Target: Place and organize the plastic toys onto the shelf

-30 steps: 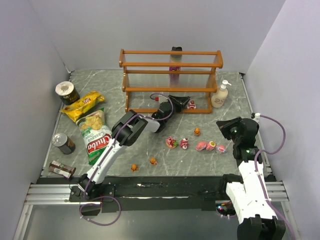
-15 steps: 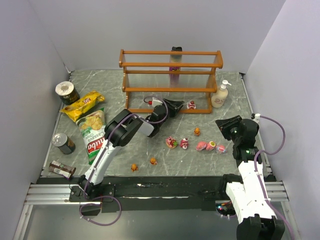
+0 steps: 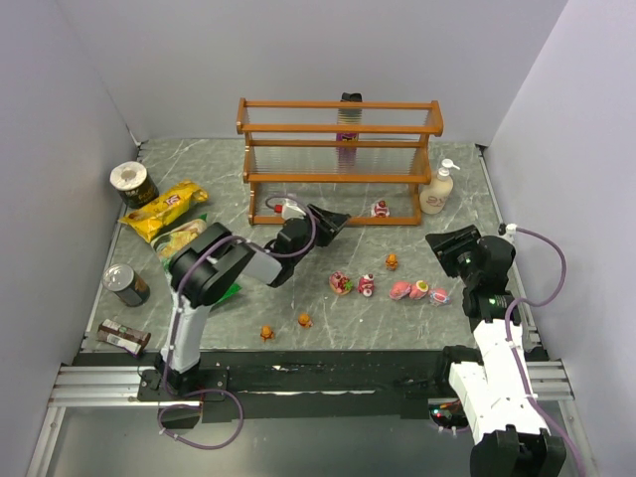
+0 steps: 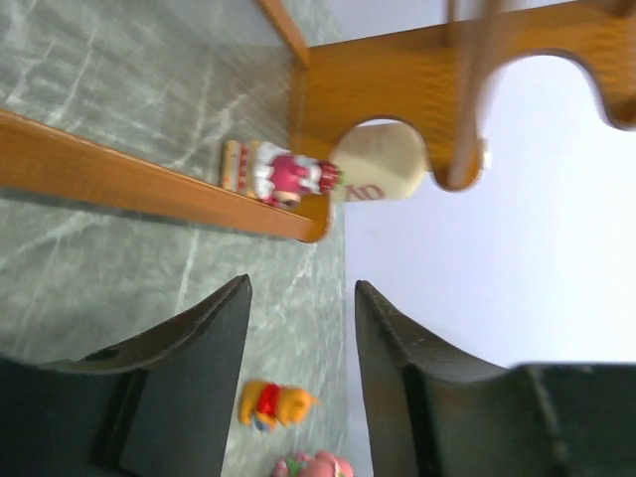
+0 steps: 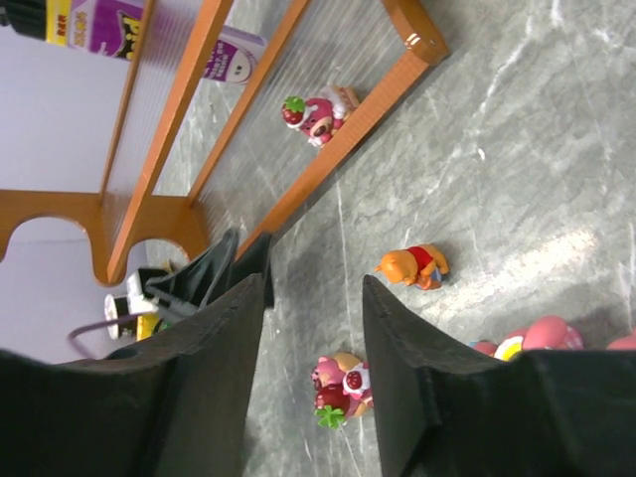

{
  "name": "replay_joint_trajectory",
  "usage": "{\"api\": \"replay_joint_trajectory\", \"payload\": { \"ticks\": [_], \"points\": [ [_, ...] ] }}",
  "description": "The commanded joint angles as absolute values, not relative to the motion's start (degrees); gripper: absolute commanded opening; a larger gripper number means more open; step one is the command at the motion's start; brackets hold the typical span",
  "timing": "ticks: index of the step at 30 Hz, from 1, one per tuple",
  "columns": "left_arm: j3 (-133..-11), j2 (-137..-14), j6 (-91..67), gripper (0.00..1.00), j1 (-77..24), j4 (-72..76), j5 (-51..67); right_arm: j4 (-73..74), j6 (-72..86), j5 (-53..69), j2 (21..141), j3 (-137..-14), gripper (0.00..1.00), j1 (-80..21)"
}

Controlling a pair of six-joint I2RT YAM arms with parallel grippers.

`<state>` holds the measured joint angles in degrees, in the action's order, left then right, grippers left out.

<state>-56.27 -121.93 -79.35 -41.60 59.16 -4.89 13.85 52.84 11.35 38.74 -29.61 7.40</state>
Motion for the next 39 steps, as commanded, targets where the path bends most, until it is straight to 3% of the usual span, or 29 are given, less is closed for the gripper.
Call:
{"api": "replay_joint_trajectory", "payload": {
  "ticks": [1,5,6,9,13,29,39],
  "points": [
    [-51.26,-111.46,-72.08,0.54,-41.57,61.53,-7.99,10.11,52.29,13.27,39.11,-29.53,0.54,7.73],
    [-48.96,-105.39,-70.05,0.64,-39.21,57.57,-10.11,9.14,51.59,14.85,41.13,-29.79,0.59,7.74],
    [-48.26,-104.08,-69.53,0.74,-37.29,57.57,-9.15,8.88,51.42,15.11,41.83,-29.88,0.60,7.82],
    [-48.51,-103.80,-69.44,0.87,-32.89,56.95,-6.34,8.17,51.15,15.64,42.62,-29.71,0.61,7.82],
    [-50.62,-107.22,-70.75,0.90,-29.54,58.61,-3.00,7.38,50.89,15.12,43.15,-29.62,0.61,7.73],
    [-57.56,-115.40,-72.51,0.84,-26.19,63.90,-4.48,7.91,48.69,12.66,44.30,-29.97,0.61,7.91],
    [-61.00,-120.15,-75.85,0.58,-24.61,64.78,-3.60,8.44,48.52,12.22,43.77,-29.00,0.61,7.82]
  ]
}}
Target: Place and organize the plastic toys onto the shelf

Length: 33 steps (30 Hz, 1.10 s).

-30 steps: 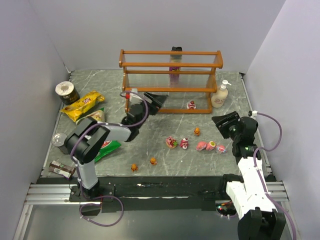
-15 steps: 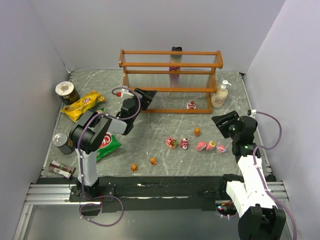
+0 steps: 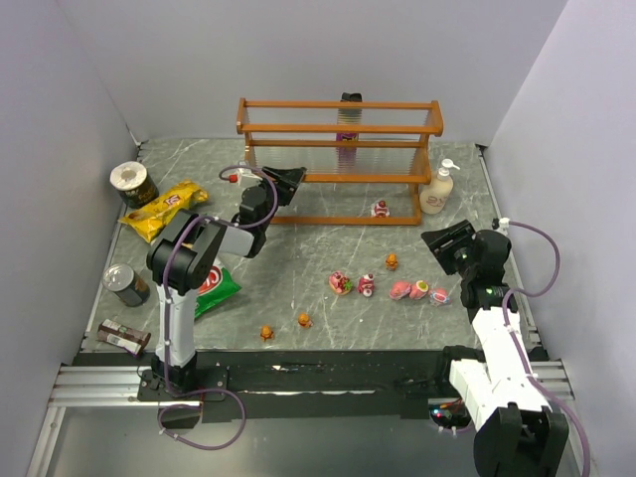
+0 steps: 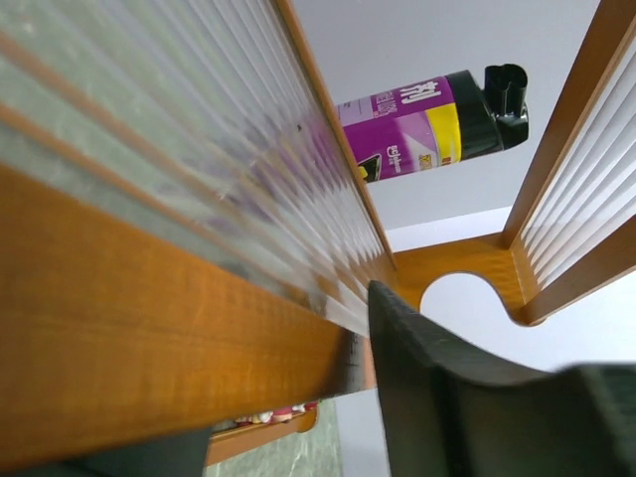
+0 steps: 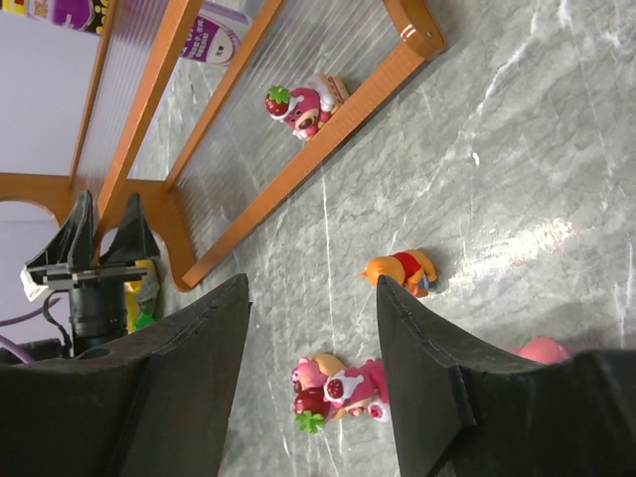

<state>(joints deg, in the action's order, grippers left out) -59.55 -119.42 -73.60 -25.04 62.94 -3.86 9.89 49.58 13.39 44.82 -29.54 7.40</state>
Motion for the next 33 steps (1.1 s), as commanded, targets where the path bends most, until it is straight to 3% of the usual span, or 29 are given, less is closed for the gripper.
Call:
{"api": "replay_joint_trajectory", "payload": {
  "ticks": [1,11,15,27,33],
  "points": [
    [-60.91,-119.97,-75.94,0.55,-24.61,64.86,-3.52,8.35,48.60,12.13,43.51,-28.92,0.61,7.82],
    [-60.03,-118.39,-78.92,0.13,-24.70,63.37,-3.52,9.23,48.34,12.48,42.36,-28.13,0.60,7.82],
    [-59.50,-116.72,-79.63,0.01,-25.22,60.83,-3.86,9.23,48.08,13.09,42.19,-27.69,0.60,7.74],
    [-55.20,-111.80,-81.39,0.01,-28.30,55.90,-7.47,6.24,38.51,27.32,48.69,-27.51,0.60,7.21],
    [-53.79,-110.31,-82.09,0.01,-28.65,55.28,-6.24,8.34,33.75,20.60,50.10,-28.65,0.60,-1.65]
  ]
}}
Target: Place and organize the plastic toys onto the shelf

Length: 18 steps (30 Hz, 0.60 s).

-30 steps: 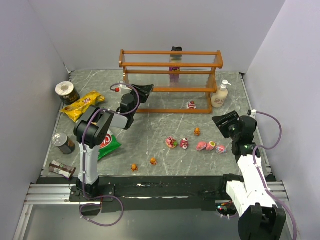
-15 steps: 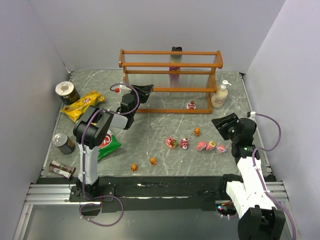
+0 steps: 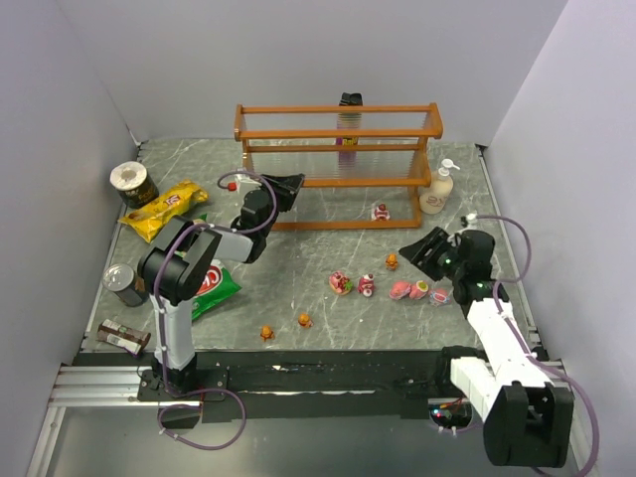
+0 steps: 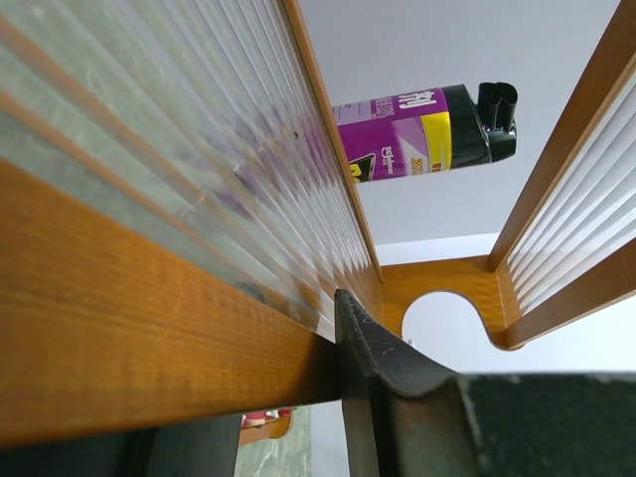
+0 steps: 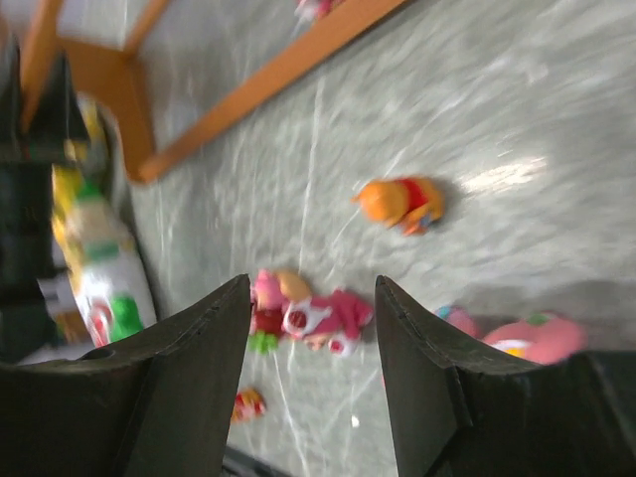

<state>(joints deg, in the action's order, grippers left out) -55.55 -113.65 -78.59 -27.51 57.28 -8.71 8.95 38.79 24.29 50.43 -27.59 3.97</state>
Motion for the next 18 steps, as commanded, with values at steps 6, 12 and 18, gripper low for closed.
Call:
{"api": "replay_joint_trajectory", "payload": {
  "ticks": [6,12,18],
  "points": [
    [-51.33,-108.20,-82.44,0.01,-28.92,55.19,-2.99,9.58,31.29,10.73,49.39,-29.35,0.62,-14.05],
    [-50.01,-108.19,-83.23,0.01,-30.41,55.28,-2.20,9.84,30.85,5.54,53.08,-30.93,0.63,-21.09],
    [-50.19,-107.84,-84.55,0.01,-32.69,53.62,-5.43,10.46,31.90,0.53,56.51,-32.61,0.63,-26.35]
  ]
}}
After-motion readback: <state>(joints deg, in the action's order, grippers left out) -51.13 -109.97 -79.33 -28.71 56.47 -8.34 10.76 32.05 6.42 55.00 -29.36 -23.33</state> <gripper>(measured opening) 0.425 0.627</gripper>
